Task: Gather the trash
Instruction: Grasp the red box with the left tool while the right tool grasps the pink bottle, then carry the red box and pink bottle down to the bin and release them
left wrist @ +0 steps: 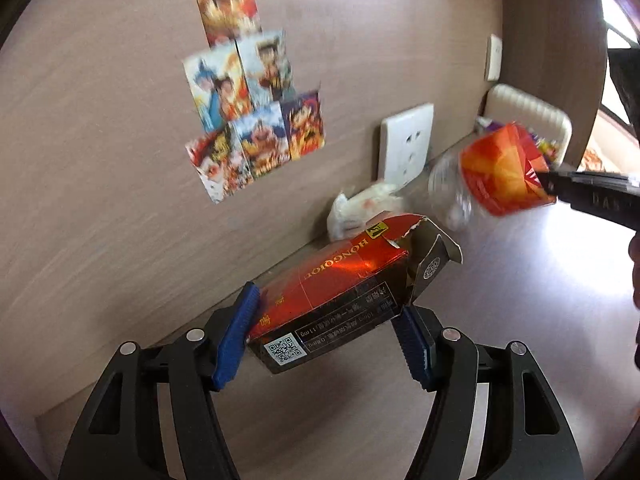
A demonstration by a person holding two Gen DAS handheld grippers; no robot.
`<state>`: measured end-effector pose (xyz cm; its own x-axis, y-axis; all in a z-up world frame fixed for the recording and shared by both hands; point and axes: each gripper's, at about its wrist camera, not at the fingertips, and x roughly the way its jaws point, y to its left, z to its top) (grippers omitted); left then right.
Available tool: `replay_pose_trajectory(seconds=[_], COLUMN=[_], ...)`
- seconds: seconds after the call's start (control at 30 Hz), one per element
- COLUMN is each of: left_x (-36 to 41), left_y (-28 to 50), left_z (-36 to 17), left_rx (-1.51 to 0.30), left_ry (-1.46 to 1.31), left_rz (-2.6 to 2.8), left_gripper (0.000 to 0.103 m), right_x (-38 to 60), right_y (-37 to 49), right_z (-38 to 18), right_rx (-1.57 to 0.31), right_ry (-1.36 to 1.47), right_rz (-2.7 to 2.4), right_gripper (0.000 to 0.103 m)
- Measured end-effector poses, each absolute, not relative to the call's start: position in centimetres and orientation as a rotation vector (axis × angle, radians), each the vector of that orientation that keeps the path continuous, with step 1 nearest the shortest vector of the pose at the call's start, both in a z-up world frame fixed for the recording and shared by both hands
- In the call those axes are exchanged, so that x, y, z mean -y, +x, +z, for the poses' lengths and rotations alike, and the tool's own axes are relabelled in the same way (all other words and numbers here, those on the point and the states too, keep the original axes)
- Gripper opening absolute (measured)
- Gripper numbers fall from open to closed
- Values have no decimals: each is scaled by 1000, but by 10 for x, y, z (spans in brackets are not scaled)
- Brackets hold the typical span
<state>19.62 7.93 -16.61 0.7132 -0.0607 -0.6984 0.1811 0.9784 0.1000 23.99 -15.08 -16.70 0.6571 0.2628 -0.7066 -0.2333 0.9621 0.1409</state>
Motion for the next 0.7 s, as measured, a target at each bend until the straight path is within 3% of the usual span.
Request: replay_pose_trajectory(seconds=[0.43,0.7], left_x=[-42,72], left_y=[127,101], left_z=[-121,-121], left_rx=[-711,-723], left_ry=[124,198], left_rz=[-233,-409], left_gripper=[64,64], right_x=[215,297], right_y=[167,93], right_z=[-134,-125], right_rx=[-756,-734], right_ry=[110,153], right_rz=[268,137], right_gripper=[6,6])
